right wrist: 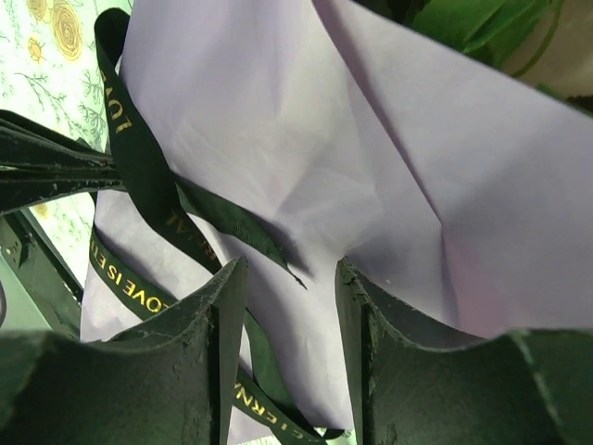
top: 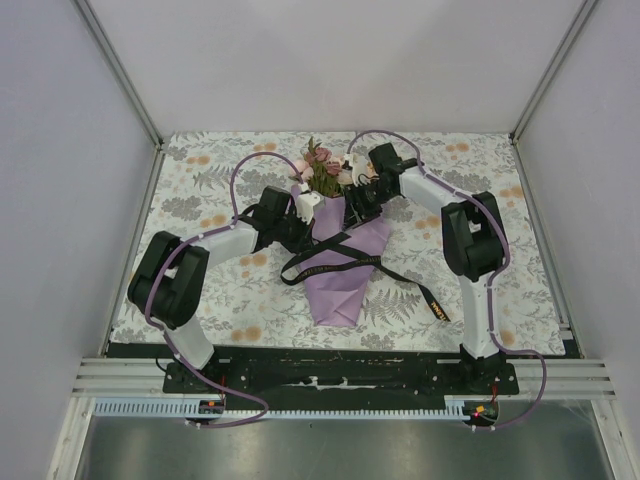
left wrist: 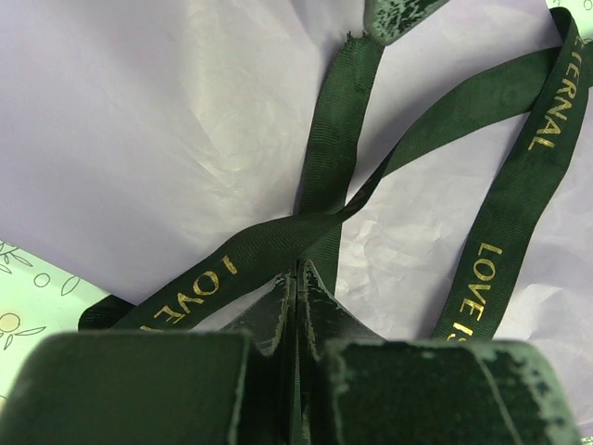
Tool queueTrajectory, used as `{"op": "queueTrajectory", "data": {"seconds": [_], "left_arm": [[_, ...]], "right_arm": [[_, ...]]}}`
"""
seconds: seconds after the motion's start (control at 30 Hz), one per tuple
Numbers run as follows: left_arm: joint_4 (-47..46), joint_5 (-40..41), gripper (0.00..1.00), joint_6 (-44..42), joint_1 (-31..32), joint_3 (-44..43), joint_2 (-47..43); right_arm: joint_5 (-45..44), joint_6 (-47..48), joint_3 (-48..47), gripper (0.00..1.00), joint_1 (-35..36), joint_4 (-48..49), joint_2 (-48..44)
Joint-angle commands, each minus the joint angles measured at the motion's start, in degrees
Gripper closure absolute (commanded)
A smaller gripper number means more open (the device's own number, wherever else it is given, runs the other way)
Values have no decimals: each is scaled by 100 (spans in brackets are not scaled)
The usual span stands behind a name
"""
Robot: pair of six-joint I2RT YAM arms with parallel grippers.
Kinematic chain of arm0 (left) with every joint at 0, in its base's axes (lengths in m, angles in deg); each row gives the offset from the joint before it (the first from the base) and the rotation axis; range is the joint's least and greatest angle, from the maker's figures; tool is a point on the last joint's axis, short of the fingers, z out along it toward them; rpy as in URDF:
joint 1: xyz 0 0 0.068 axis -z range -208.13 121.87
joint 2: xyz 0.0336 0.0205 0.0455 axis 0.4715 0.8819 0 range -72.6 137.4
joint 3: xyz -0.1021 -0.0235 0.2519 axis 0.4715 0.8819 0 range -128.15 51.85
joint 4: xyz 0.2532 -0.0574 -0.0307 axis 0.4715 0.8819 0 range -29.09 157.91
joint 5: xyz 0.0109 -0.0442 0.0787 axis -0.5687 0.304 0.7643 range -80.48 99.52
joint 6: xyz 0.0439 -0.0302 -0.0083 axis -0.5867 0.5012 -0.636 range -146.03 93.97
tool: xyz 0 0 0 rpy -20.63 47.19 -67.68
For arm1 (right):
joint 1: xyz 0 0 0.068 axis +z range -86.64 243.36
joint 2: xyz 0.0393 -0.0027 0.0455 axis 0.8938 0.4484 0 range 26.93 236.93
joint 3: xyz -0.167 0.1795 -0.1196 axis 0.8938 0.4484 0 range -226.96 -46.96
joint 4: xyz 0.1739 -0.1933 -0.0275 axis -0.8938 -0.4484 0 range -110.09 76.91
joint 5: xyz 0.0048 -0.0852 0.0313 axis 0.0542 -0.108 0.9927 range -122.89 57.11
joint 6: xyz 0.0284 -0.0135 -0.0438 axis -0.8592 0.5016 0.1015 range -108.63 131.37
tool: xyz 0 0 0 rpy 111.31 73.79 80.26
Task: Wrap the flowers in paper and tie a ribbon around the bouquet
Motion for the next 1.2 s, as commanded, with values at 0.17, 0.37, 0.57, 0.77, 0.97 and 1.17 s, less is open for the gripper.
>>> {"op": "queueTrajectory", "data": {"seconds": [0.17, 0.37, 0.57, 0.77, 0.97, 1.17], "left_arm": [[-237, -161, 98, 1, 17, -105, 84], [-246, -161, 98, 1, 17, -132, 128], [-255, -170, 98, 1, 17, -114, 119], [-255, -257, 98, -69, 26, -88, -21], [-132, -898, 62, -403, -18, 105, -802], [-44, -1252, 51, -342, -158, 71, -1620]], "right_arm": [[624, -155, -373, 54, 8, -169, 495], [985, -216, -329, 57, 17, -195, 600], [1135, -322, -364, 85, 26, -134, 601], [1099, -594, -128, 100, -176, 313, 163], [1029, -1034, 75, 100, -387, 1017, -392], [906, -1122, -153, 100, -396, 1088, -358]]}}
